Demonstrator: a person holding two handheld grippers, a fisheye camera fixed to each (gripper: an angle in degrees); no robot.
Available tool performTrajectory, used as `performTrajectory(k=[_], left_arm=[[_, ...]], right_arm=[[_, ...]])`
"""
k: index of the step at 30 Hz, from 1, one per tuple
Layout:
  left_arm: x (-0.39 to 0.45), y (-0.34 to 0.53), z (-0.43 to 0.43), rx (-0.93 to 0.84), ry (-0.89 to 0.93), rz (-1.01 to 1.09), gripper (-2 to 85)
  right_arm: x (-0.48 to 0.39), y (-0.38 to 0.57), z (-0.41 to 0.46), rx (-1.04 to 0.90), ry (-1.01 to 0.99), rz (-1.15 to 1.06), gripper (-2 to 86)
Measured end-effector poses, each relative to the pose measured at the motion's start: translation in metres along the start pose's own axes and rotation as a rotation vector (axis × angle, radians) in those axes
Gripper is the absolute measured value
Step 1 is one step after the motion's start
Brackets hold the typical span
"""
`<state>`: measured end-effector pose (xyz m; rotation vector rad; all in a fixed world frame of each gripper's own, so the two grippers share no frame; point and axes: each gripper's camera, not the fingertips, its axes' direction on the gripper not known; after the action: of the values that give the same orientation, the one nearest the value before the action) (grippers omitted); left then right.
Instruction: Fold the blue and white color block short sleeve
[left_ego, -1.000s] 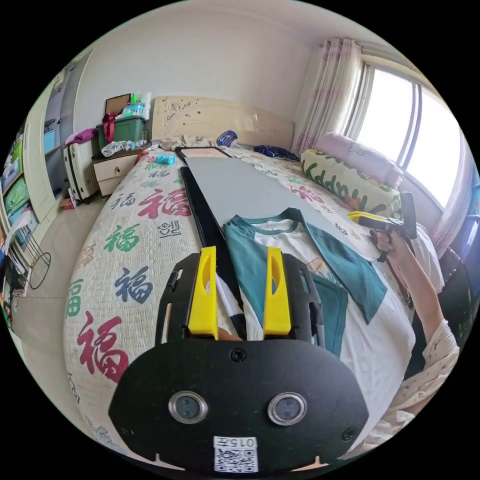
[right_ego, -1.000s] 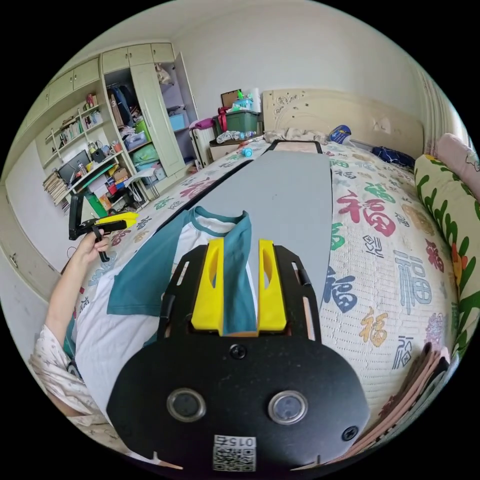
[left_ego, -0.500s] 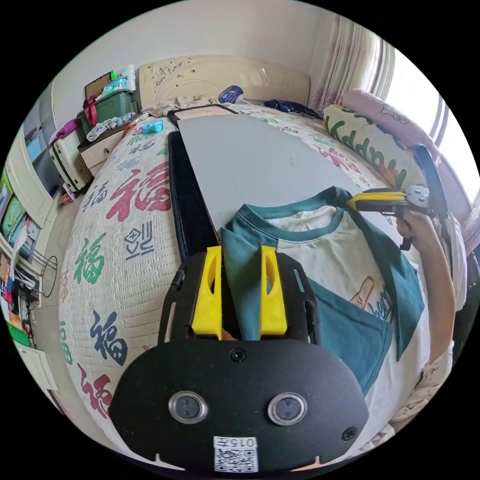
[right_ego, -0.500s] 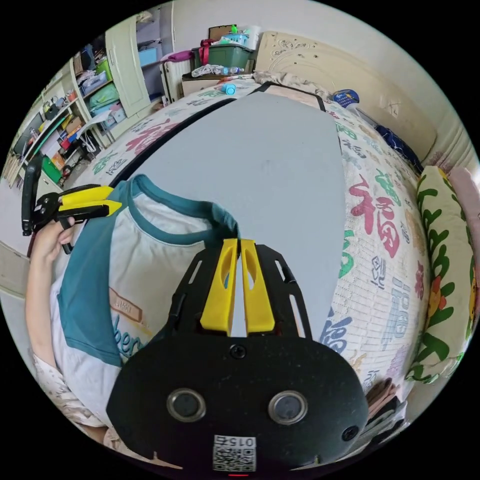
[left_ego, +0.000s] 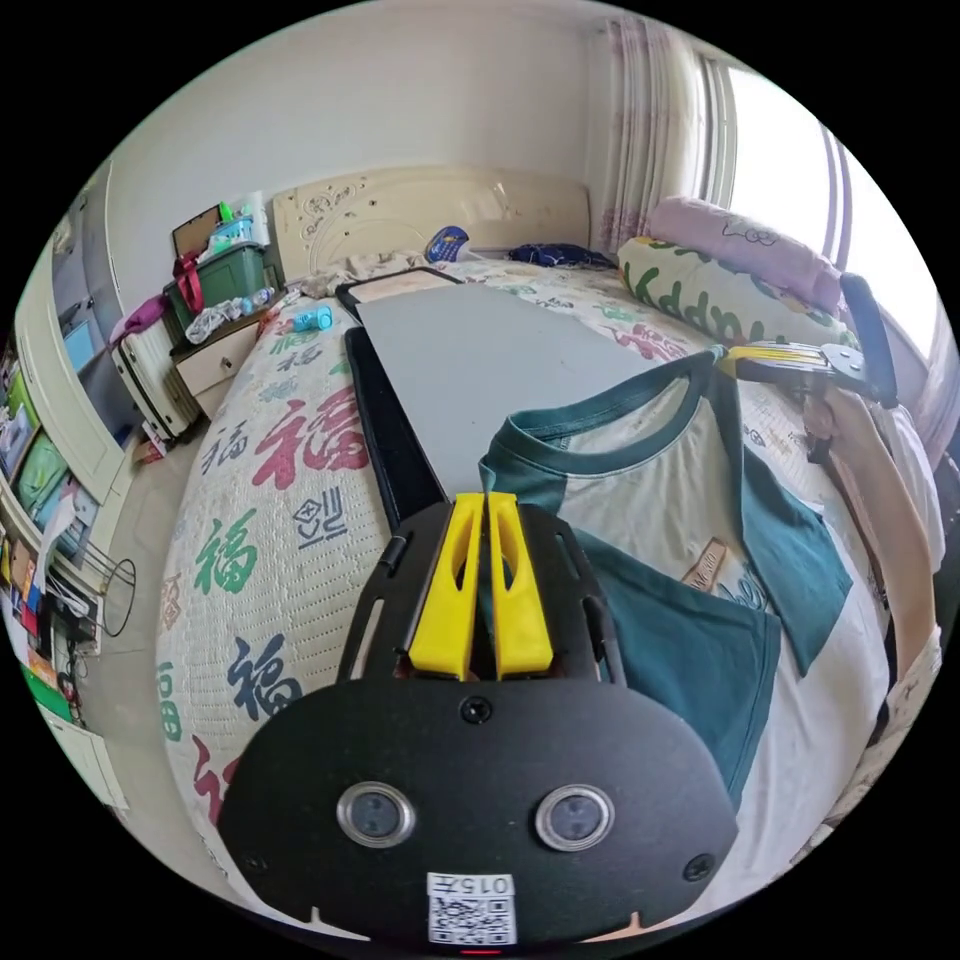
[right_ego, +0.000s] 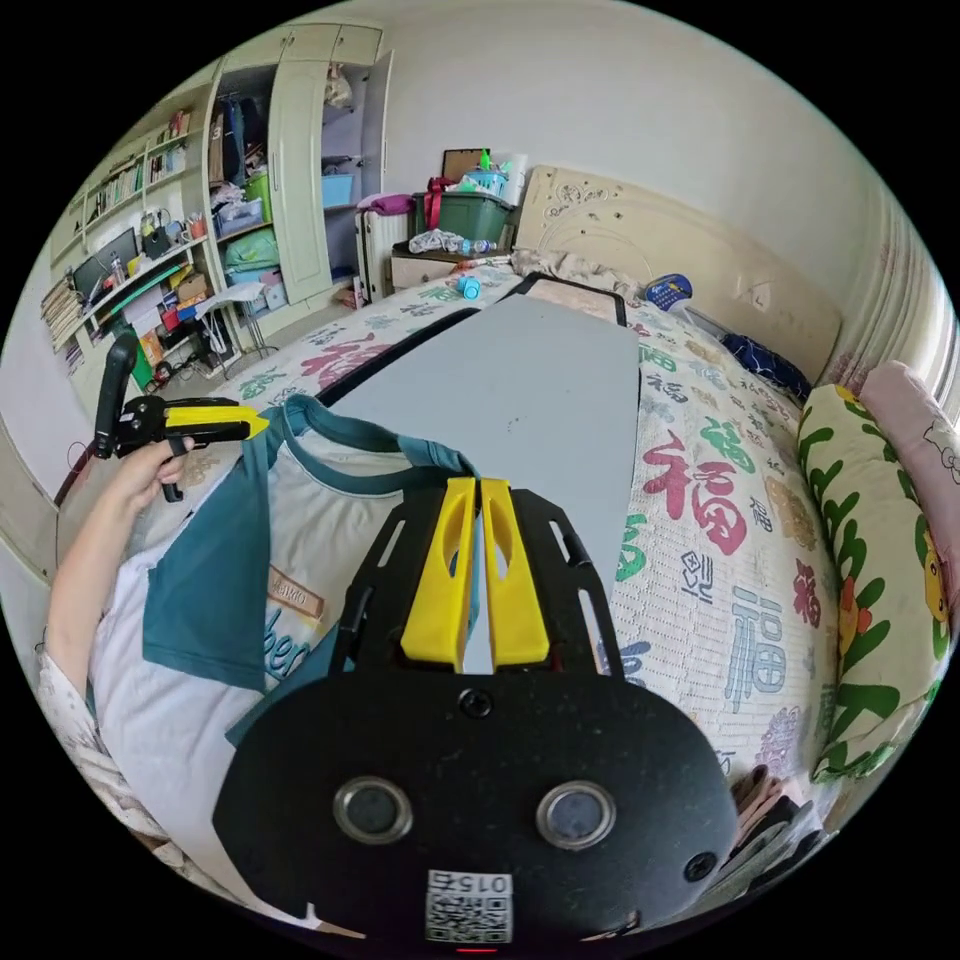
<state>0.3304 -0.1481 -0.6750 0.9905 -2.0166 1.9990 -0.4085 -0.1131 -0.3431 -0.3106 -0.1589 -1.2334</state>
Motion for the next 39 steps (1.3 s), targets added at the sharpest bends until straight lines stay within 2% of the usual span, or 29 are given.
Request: performTrajectory(k=[6,9,11,12,14,17,20,25,28,31,33,34,37,39], left_arm=[[0.087,0.030,-0.189,0.280,0.031,0.105,0.2],[0.149,0.092,-0.306,0.358,0.120,0.235,0.1],[0.209,0.172,-0.389,0.365,0.218,0.386,0.0],[0.225,0.195,-0.406,0.352,0.221,0.427,0.0],[0.287,0.307,-0.465,0.402,0.145,0.513,0.0],[0.342,0.409,-0.486,0.405,0.147,0.492,-0.1],[0.363,0.452,-0.489,0.383,0.160,0.439,0.0],[0.358,0.478,-0.511,0.453,0.250,0.402,0.0],[0.355,0.495,-0.483,0.342,0.330,0.426,0.4],[0.321,0.515,-0.481,0.391,0.379,0.352,1.1],[0.279,0.515,-0.486,0.467,0.422,0.235,1.7],[0.246,0.507,-0.482,0.486,0.420,0.111,2.0],[0.182,0.464,-0.438,0.385,0.309,-0.104,4.5],[0.151,0.433,-0.391,0.295,0.322,-0.163,8.2]], right_arm=[[-0.012,0.103,-0.138,0.084,-0.079,-0.108,-0.9],[-0.023,0.193,-0.226,0.153,-0.183,-0.182,-0.9],[-0.039,0.281,-0.283,0.157,-0.260,-0.275,-0.9],[-0.043,0.304,-0.295,0.159,-0.277,-0.295,-0.9],[-0.062,0.394,-0.325,0.142,-0.352,-0.351,-0.9],[-0.080,0.468,-0.333,0.074,-0.437,-0.376,-1.0],[-0.080,0.488,-0.338,-0.006,-0.446,-0.364,-1.0],[-0.061,0.493,-0.380,0.020,-0.492,-0.379,-0.8],[-0.044,0.493,-0.374,-0.079,-0.545,-0.351,0.1],[-0.001,0.477,-0.385,-0.035,-0.568,-0.229,5.6],[0.034,0.457,-0.394,0.021,-0.564,-0.118,8.4],[0.059,0.440,-0.395,0.055,-0.549,-0.034,9.3],[0.115,0.387,-0.376,0.081,-0.491,0.140,11.4],[0.144,0.355,-0.356,0.064,-0.440,0.232,12.4]])
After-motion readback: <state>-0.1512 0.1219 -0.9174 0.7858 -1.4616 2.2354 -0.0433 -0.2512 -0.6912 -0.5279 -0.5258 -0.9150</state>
